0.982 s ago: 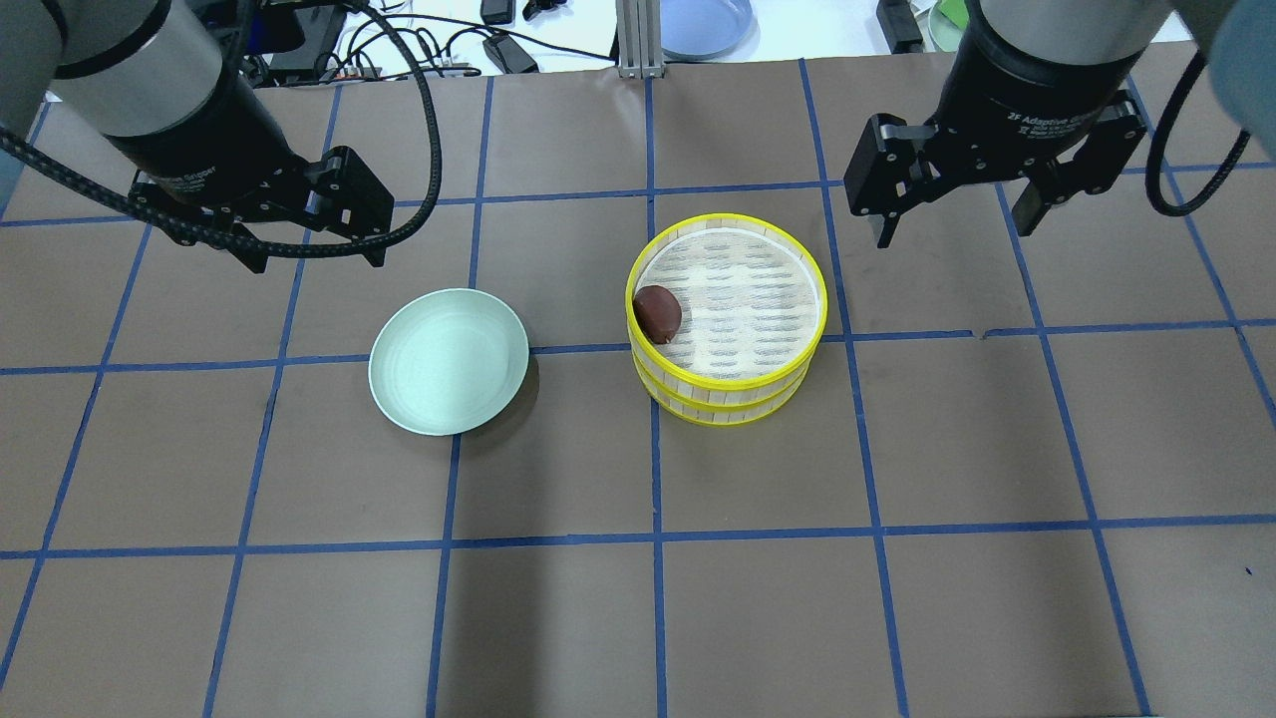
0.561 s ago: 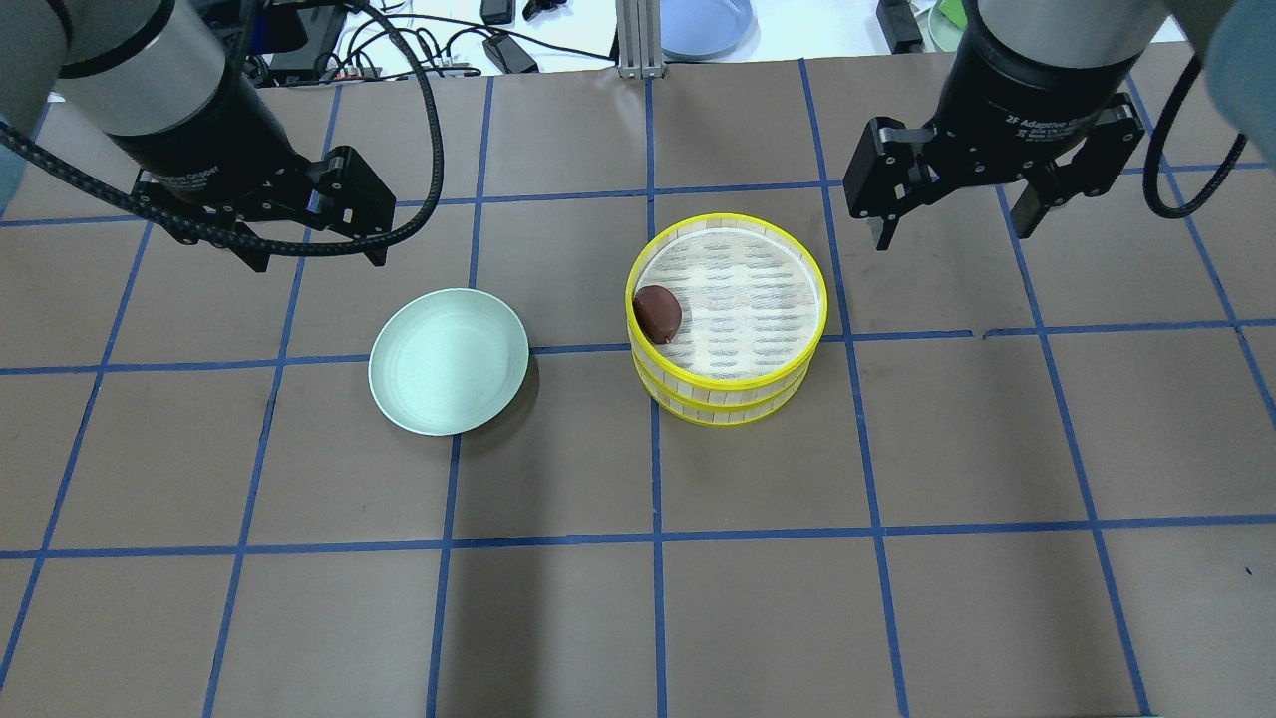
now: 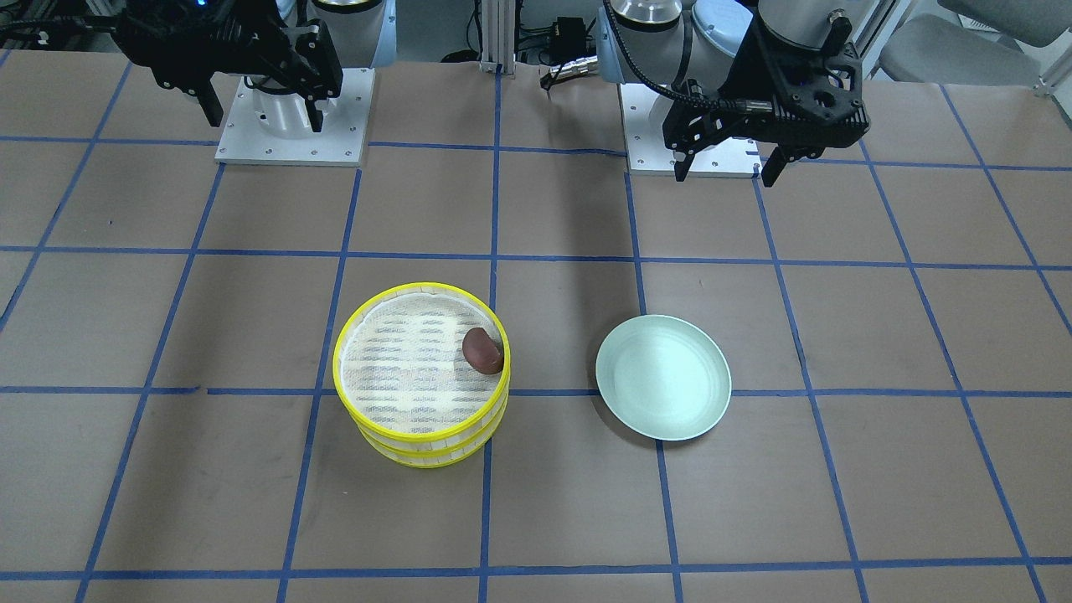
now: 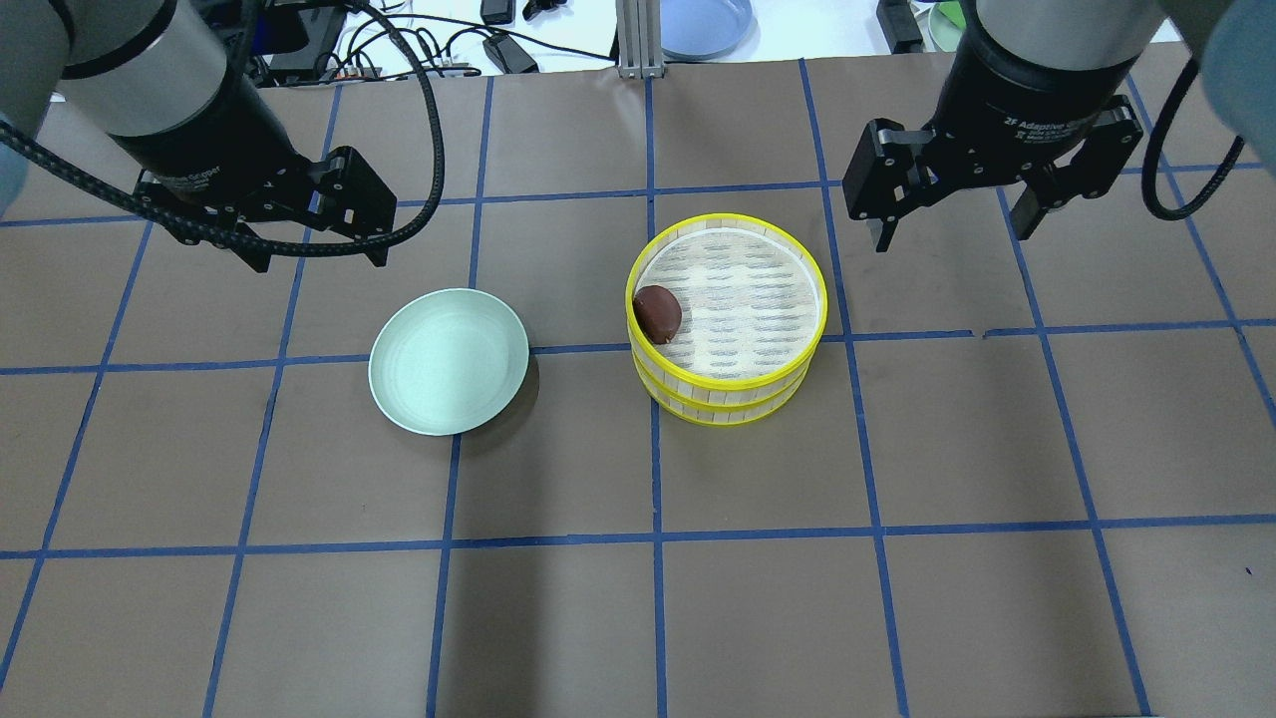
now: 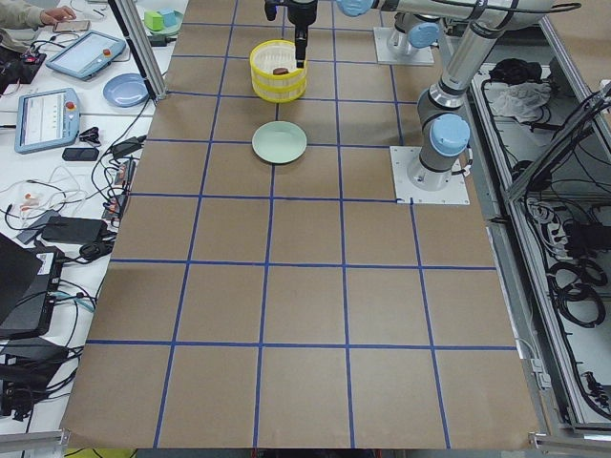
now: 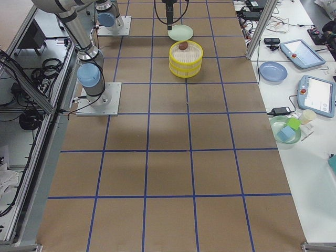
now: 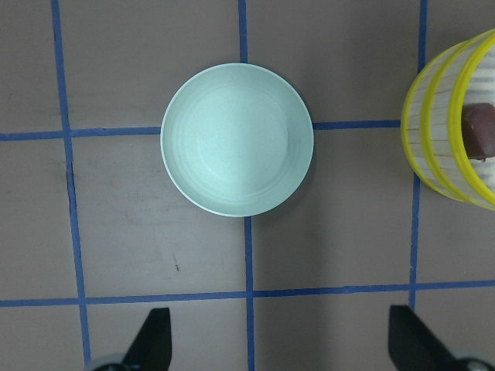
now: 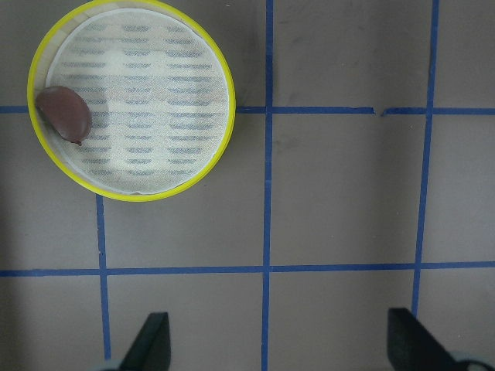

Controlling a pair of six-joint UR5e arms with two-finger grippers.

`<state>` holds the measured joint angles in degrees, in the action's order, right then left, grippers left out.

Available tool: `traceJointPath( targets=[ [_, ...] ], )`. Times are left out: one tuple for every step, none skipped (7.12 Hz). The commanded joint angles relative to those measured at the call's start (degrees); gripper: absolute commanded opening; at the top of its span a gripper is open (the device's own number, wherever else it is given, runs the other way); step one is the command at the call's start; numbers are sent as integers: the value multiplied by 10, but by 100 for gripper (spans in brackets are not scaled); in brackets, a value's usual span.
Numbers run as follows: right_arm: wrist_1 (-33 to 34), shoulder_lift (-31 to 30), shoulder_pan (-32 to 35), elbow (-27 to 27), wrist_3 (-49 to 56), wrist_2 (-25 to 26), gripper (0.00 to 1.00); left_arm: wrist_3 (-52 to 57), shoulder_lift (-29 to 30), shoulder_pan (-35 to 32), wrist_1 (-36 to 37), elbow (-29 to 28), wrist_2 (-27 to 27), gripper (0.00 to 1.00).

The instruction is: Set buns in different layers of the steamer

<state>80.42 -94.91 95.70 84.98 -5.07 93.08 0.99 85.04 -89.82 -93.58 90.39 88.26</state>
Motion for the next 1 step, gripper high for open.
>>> traceJointPath(
  targets=[
    [0, 0, -1, 0, 1, 0, 100, -4, 1, 0, 3, 16, -1, 100]
  ],
)
